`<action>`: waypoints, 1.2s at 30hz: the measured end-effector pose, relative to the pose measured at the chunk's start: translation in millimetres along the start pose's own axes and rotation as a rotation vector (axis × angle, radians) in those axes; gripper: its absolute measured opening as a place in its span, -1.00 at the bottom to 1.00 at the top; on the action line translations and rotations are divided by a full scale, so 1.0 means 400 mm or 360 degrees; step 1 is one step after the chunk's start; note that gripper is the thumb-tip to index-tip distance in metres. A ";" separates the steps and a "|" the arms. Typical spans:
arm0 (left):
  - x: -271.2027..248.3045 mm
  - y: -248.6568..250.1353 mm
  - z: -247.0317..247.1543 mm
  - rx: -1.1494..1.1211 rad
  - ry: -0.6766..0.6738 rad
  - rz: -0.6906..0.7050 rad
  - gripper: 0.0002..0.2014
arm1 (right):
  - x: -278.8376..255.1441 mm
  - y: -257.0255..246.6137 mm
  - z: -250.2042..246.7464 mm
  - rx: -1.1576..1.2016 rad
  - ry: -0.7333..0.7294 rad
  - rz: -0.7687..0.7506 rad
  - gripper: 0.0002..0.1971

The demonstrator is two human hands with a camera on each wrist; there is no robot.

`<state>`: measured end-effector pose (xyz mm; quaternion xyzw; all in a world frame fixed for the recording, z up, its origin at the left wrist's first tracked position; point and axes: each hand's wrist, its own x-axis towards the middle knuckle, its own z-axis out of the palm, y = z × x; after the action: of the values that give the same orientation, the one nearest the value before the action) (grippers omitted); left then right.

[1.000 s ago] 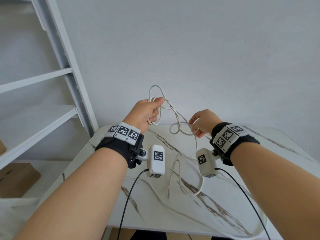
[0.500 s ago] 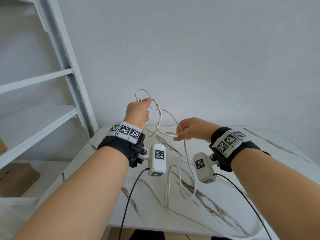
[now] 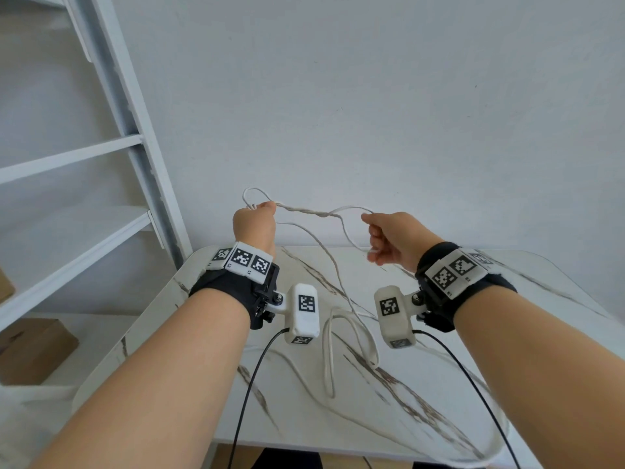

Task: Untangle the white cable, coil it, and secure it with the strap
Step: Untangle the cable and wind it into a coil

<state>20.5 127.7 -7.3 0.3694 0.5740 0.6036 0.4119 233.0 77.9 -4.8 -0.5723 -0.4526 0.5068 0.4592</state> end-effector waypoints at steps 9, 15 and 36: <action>0.010 -0.025 -0.012 0.0167 0.0156 0.0022 -0.70 | 0.001 -0.027 -0.035 0.1401 -0.0233 0.0046 -0.82; 0.015 -0.018 -0.027 0.0199 0.0242 0.0096 -0.76 | 0.008 -0.027 -0.048 0.0379 -0.0279 -0.0148 -0.65; -0.026 -0.035 -0.009 0.0211 0.0016 0.0003 -0.68 | 0.035 -0.048 -0.003 0.0832 0.0137 -0.0158 -0.63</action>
<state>22.1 116.8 -21.2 0.3934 0.6145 0.5663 0.3832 234.3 94.8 11.9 -0.4324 -0.3140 0.5584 0.6345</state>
